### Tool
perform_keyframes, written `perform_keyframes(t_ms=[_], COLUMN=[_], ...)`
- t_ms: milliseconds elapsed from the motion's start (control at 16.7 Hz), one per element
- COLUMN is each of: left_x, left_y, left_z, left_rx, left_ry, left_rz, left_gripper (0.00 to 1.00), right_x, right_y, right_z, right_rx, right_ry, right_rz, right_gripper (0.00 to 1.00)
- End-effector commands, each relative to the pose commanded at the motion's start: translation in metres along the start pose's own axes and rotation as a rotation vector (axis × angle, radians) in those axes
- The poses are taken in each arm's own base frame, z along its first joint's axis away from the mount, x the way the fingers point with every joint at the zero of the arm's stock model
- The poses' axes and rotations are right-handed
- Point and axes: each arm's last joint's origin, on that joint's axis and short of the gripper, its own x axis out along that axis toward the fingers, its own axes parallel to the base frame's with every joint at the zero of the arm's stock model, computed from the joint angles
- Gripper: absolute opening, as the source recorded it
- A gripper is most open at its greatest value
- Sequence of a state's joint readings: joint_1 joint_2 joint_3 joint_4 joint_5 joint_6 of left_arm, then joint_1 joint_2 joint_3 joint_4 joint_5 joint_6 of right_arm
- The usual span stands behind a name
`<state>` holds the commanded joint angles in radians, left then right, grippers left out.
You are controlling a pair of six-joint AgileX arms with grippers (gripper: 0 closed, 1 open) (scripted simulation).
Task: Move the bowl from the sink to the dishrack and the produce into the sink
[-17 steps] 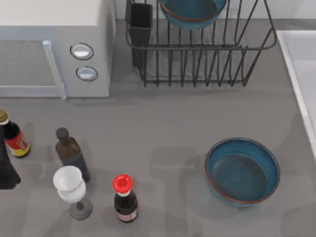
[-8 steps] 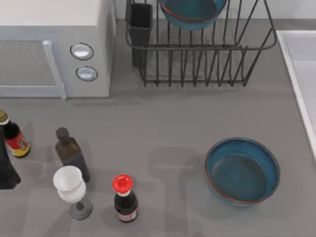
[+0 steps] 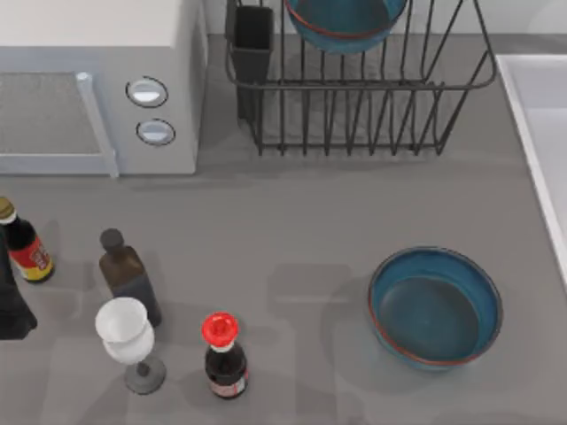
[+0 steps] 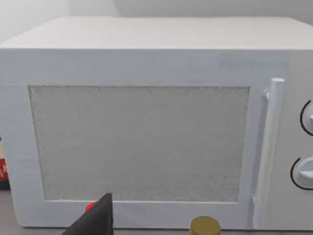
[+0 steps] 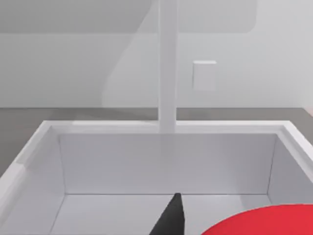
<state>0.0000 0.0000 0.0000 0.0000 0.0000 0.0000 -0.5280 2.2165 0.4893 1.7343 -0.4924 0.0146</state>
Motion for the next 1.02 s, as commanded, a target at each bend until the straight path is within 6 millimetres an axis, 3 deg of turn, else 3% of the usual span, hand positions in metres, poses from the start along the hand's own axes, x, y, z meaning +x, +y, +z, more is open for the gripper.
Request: perform_keyframes(t_ms=[720, 1020], left_x=[0.0000, 0.0000], left_y=[0.0000, 0.0000], left_z=[0.0000, 0.0000], left_rx=[0.000, 0.000], left_ry=[0.000, 0.000], left_rz=[0.000, 0.000], left_gripper=[1.00, 1.00], right_x=[0.0000, 0.0000], right_y=[0.0000, 0.0000], right_z=[0.0000, 0.0000], right_rx=[0.000, 0.000], right_ry=[0.000, 0.000], right_rz=[0.000, 0.000], right_gripper=[0.98, 1.00])
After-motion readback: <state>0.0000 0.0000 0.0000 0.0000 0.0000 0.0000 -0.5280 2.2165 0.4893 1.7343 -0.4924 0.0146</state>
